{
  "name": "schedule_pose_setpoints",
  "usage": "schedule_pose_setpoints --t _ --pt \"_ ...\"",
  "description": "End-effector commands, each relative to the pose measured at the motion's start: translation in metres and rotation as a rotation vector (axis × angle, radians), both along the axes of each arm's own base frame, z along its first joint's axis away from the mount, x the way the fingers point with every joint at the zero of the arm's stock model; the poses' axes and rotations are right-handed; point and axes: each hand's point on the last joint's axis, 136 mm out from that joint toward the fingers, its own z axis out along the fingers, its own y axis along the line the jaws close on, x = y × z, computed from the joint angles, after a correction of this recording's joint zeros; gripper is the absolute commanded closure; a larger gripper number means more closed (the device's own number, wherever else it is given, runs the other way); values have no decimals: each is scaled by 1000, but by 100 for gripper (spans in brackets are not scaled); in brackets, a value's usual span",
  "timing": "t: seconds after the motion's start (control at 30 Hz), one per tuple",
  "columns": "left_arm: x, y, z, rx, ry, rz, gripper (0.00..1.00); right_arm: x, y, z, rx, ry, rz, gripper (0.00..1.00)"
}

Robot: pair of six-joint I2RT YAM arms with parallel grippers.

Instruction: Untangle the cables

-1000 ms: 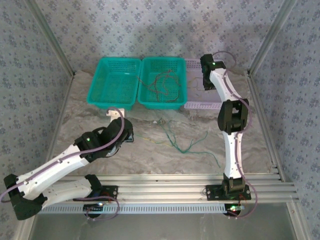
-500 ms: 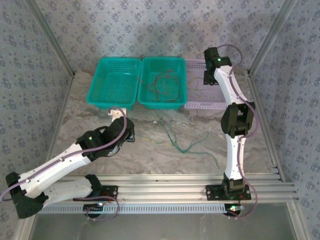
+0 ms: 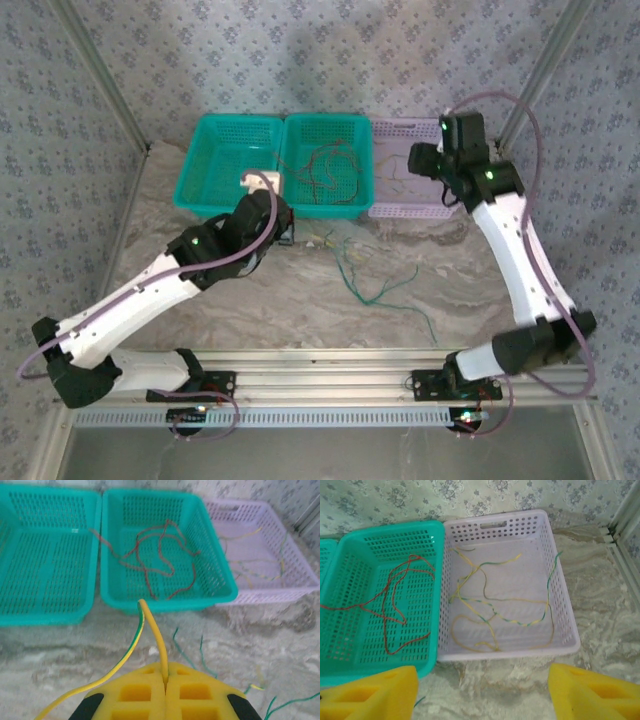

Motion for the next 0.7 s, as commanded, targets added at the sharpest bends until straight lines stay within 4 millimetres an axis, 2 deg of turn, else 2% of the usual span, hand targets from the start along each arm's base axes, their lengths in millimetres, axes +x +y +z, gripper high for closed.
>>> schedule_pose_setpoints --t 0.0,0.23,0.33,0.4,0.6,0.67 --pt "17 -19 32 42 -105 -37 100 -26 4 11 85 -87 23 27" --pt "54 -73 47 66 -148 -103 100 -87 -6 6 109 -130 45 17" --pt "69 -100 56 48 -172 -137 100 -111 -15 5 108 -163 36 6" --pt "80 -115 64 37 -191 -150 100 -125 -21 -6 100 -159 23 0" --pt "111 -162 93 33 -252 -196 100 -162 -32 -16 104 -159 18 0" --pt "122 -177 94 50 -265 -203 100 -174 -36 -17 108 -174 14 0"
